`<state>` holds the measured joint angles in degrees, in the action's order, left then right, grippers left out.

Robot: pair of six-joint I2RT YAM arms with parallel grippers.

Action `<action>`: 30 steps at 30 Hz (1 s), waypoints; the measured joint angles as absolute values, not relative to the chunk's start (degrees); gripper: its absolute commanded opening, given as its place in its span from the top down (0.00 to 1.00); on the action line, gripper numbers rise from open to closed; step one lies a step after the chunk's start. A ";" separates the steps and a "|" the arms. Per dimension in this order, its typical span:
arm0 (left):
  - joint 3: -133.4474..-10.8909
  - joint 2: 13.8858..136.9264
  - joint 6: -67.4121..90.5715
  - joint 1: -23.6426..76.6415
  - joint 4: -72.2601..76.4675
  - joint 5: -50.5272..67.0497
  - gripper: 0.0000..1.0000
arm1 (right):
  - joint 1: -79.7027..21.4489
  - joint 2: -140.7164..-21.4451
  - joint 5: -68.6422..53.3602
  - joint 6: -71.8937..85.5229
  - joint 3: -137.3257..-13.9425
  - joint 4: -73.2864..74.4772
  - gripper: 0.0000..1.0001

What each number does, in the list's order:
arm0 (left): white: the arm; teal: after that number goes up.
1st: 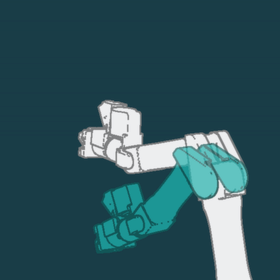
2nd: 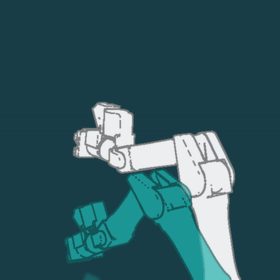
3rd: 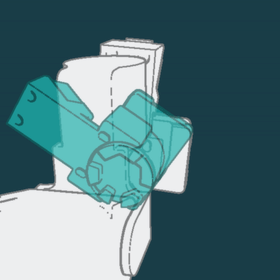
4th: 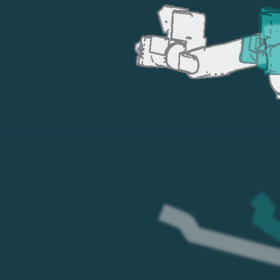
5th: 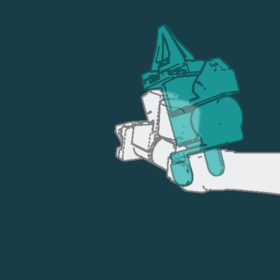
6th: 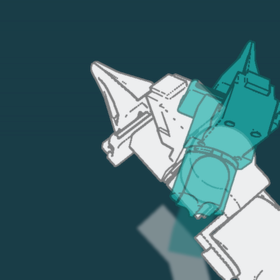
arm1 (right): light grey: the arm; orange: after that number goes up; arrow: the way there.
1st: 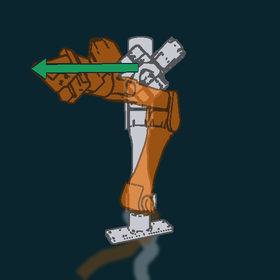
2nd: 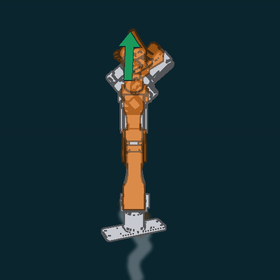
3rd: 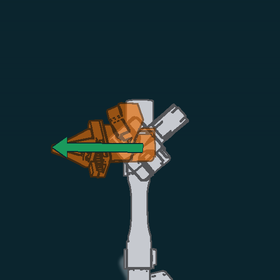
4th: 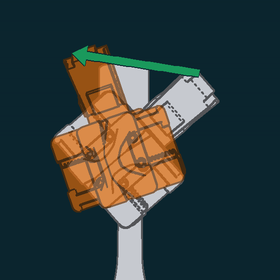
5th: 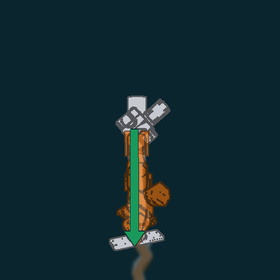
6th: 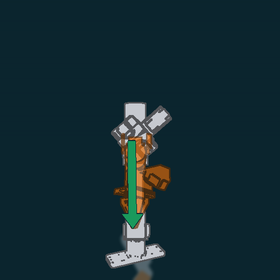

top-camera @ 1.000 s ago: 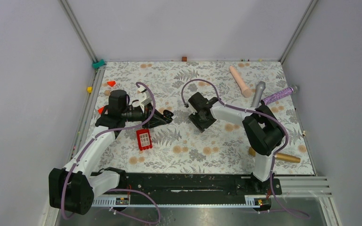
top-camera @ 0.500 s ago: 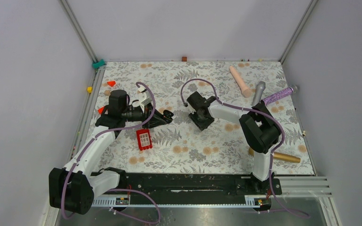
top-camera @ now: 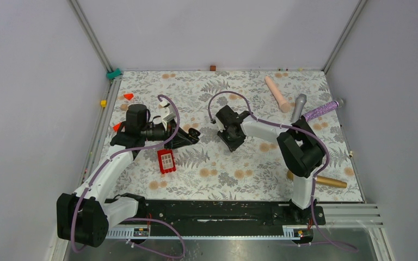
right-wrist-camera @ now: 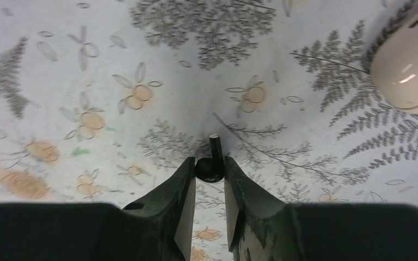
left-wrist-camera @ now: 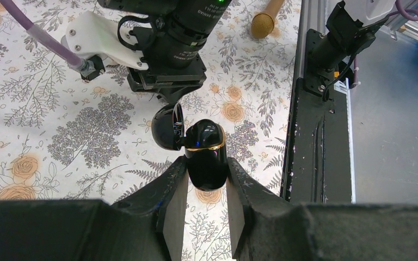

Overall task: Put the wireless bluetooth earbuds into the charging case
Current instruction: Pick up the right earbud from the center of the board, then place the right earbud at the center of the board.

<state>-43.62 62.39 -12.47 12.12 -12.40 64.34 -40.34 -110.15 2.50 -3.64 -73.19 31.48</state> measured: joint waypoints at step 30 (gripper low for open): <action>-43.62 62.08 -13.78 11.70 -14.09 64.49 1.00 | -48.88 -105.51 -15.53 -6.37 -70.78 34.74 0.74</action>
